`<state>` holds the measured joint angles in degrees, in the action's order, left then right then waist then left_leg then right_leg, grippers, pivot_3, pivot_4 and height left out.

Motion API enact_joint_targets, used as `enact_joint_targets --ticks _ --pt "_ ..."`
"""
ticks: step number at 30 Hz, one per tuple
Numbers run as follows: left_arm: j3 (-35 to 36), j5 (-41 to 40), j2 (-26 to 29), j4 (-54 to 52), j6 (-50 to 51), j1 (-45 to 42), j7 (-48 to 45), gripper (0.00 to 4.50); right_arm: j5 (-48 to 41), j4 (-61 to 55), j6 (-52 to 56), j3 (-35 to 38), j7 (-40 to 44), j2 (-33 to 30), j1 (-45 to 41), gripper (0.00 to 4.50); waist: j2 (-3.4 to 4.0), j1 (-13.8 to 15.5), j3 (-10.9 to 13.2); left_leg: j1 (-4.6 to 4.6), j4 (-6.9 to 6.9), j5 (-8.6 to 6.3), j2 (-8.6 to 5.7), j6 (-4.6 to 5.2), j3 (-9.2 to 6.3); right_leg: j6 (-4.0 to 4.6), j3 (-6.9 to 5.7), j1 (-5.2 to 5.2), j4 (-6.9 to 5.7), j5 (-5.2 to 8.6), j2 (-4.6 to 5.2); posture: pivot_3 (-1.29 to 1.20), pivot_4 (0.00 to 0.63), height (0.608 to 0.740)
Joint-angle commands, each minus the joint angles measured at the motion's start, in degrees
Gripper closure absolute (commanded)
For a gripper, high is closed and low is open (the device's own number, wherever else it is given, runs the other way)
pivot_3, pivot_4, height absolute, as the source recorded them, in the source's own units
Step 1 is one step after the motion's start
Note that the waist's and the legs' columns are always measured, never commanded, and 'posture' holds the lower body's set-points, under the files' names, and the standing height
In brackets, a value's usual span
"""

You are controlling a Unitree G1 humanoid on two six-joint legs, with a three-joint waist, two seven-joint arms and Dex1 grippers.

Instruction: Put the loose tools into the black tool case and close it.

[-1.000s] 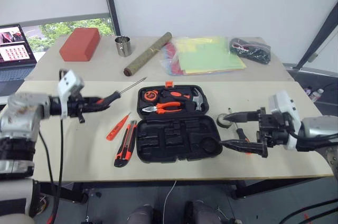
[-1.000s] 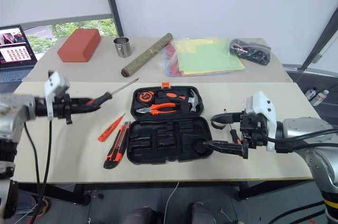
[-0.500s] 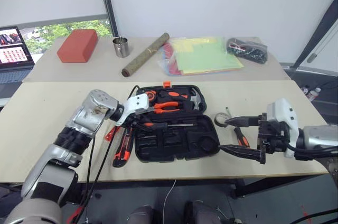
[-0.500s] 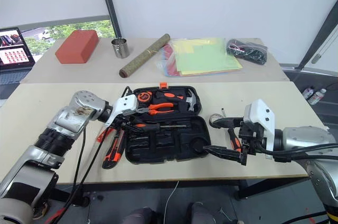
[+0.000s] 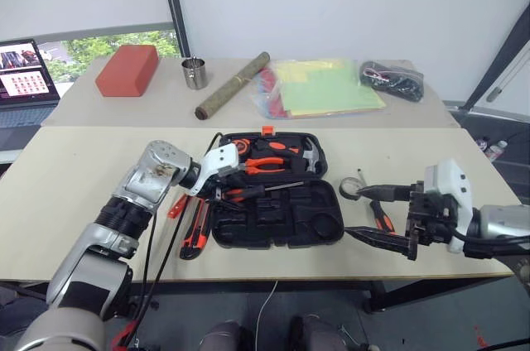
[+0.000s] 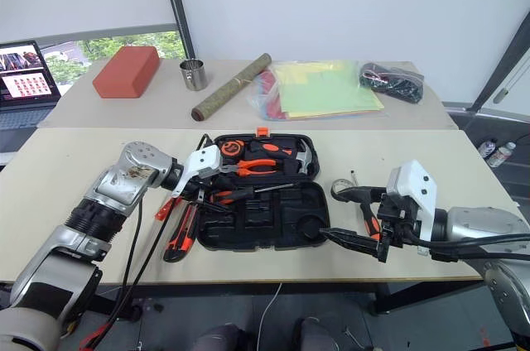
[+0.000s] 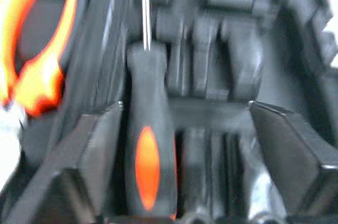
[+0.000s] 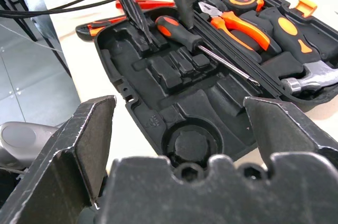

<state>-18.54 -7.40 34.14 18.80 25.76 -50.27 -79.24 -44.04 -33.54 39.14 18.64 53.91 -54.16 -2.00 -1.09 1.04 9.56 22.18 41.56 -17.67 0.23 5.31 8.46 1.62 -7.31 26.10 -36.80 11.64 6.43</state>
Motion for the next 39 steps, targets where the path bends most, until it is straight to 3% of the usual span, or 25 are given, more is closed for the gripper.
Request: enact_joint_targets --ticks 1,8,16,22,28,39 --pt "1.4 -0.9 -0.1 -1.7 -1.0 -1.7 -0.7 1.83 -1.0 -2.2 -0.3 2.2 -0.6 0.0 0.6 0.0 0.0 -0.1 0.0 0.0 0.0 0.0 -0.01 0.01 0.0 0.02 0.01 0.0 -0.01 -0.01 0.0 0.0 0.15 0.736" --pt "-2.5 3.7 -3.4 4.6 -6.5 -2.3 1.1 4.45 -1.2 -1.7 -0.1 1.6 -1.2 -0.2 -0.5 0.0 0.0 -0.1 0.0 0.0 0.05 -0.01 -0.03 0.02 0.0 -0.01 0.0 -0.03 -0.04 -0.01 -0.03 0.0 0.15 0.736" --pt "-7.6 12.9 -8.2 14.9 -18.5 -3.0 6.8 4.45 -1.7 -2.5 0.3 1.0 -2.4 0.4 -0.2 0.0 0.01 1.1 0.0 -0.14 0.16 -0.08 -0.03 0.16 -0.03 -0.09 0.03 -0.26 0.02 -0.11 0.04 0.0 0.15 0.736" --pt "-3.5 7.7 -7.8 12.2 -15.2 -3.7 1.3 4.45 -2.3 -3.8 0.5 1.9 -3.5 0.7 1.5 0.0 0.01 1.2 0.0 -0.31 0.18 -0.19 0.02 0.33 -0.1 -0.37 0.02 -0.5 0.11 -0.05 0.14 0.0 0.15 0.736" --pt "1.4 2.3 -6.8 10.4 -8.7 -7.2 -2.8 4.45 -2.7 -3.9 0.2 1.8 -4.3 0.7 2.1 0.0 0.01 1.0 0.0 0.16 0.27 -0.17 0.01 0.32 -0.08 0.02 0.01 0.01 0.05 -0.28 0.02 0.0 0.15 0.736" --pt "-4.9 10.5 -10.0 15.8 -19.1 -4.7 1.6 4.45 -2.6 -3.6 0.0 0.8 -5.1 1.2 1.5 0.0 -0.01 1.0 0.0 0.18 0.27 -0.18 -0.15 0.37 -0.09 -0.24 0.02 -0.06 0.11 -0.22 0.01 0.0 0.15 0.736"
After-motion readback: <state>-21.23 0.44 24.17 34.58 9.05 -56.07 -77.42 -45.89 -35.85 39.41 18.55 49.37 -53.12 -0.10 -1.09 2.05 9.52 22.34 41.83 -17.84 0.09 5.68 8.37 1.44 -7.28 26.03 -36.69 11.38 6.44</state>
